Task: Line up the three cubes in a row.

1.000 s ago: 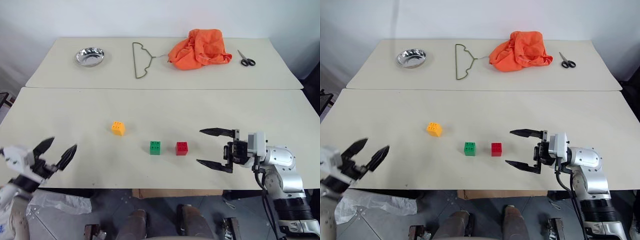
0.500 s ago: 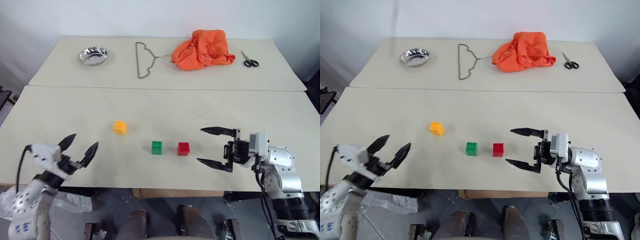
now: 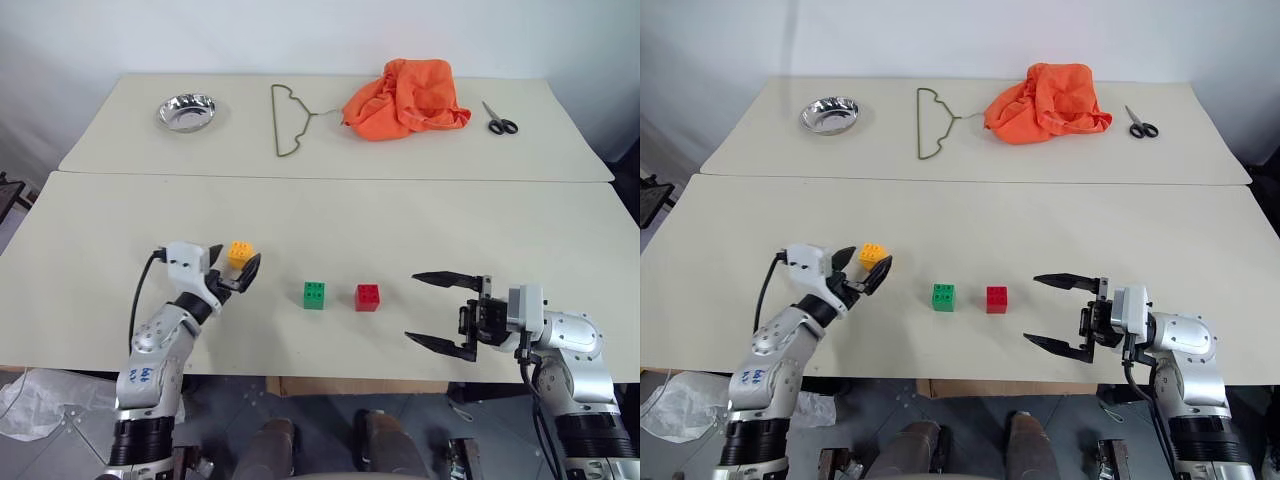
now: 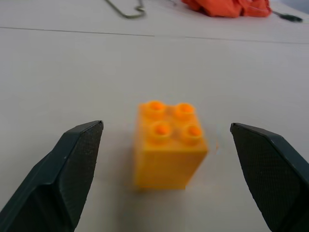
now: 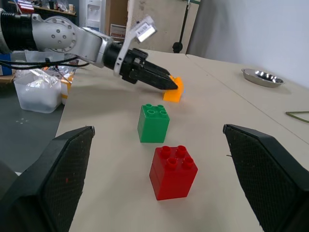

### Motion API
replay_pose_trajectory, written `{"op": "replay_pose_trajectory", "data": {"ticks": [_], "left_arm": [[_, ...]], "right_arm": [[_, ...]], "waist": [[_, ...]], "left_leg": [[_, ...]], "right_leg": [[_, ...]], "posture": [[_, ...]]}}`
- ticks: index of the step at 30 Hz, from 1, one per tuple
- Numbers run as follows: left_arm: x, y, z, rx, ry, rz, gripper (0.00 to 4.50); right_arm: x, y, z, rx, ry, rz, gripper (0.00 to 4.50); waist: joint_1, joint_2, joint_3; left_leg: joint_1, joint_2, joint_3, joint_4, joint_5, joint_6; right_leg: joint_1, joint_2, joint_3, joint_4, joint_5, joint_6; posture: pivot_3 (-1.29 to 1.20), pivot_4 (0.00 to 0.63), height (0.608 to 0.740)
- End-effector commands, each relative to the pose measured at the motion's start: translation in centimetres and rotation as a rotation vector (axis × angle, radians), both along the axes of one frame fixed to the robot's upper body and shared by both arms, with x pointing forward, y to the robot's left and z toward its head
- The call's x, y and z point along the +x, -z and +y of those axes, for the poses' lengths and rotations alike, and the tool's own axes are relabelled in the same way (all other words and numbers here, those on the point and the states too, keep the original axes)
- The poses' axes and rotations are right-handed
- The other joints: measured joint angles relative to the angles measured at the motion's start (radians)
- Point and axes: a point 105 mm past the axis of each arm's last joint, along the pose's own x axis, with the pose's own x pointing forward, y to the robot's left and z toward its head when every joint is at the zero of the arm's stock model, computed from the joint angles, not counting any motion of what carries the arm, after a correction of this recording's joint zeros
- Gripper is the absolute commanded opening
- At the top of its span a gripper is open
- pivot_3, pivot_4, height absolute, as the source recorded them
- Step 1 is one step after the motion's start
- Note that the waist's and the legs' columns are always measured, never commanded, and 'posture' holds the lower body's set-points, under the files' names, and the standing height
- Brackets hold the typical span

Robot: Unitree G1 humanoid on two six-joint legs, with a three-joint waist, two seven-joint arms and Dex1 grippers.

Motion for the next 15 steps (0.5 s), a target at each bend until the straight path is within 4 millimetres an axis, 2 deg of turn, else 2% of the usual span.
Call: {"op": "replay_pose_trajectory", "data": {"ticks": [1,6,8,10,13,15], "left_arm": [[0.0,-0.2,0.5,0.030,-0.034,-0.013,3.67],[-0.3,-0.5,0.5,0.055,0.015,-0.032,2.03],[-0.9,-1.6,0.9,0.064,0.098,-0.082,1.46],[-1.6,-2.6,1.4,0.081,0.183,-0.115,1.48],[-4.5,-3.8,1.4,0.189,0.535,-0.142,1.48],[-5.5,-3.8,2.1,0.305,0.688,-0.118,1.48]], "right_arm": [[-0.3,-0.6,-0.2,0.007,0.015,-0.040,4.50],[-0.3,-0.5,0.0,0.008,0.021,-0.041,4.50],[-0.3,-0.6,0.0,0.009,0.030,-0.045,4.50],[-0.2,-0.7,0.0,0.009,0.037,-0.046,4.50],[0.0,-0.8,-0.2,-0.002,0.048,-0.046,4.50],[0.1,-0.8,-0.3,-0.012,0.053,-0.046,4.50]], "waist": [[-0.001,0.000,0.000],[0.002,0.000,0.000],[0.002,0.000,0.000],[-0.001,0.000,0.000],[-0.004,0.000,0.000],[-0.005,0.000,0.000]], "left_leg": [[0.000,0.000,0.000,0.000,0.000,0.000],[0.000,0.000,0.000,0.000,0.000,0.000],[0.000,0.000,0.000,0.000,0.000,0.000],[0.000,0.001,0.000,0.000,0.000,-0.001],[0.000,0.001,0.000,0.000,0.001,-0.001],[0.000,0.001,0.000,-0.001,0.000,-0.001]], "right_leg": [[0.000,0.000,0.000,0.000,0.000,0.000],[0.000,0.000,0.000,0.000,0.000,0.000],[0.000,0.000,0.001,0.000,0.000,0.000],[0.000,0.000,0.001,0.000,0.000,0.000],[-0.001,0.000,0.001,0.000,0.000,-0.001],[0.000,0.000,0.001,-0.001,-0.001,-0.002]], "posture": [[0.00,0.150,0.740],[0.00,0.150,0.740],[0.00,0.150,0.740],[0.00,0.150,0.740],[0.00,0.150,0.740],[0.00,0.150,0.740]]}}
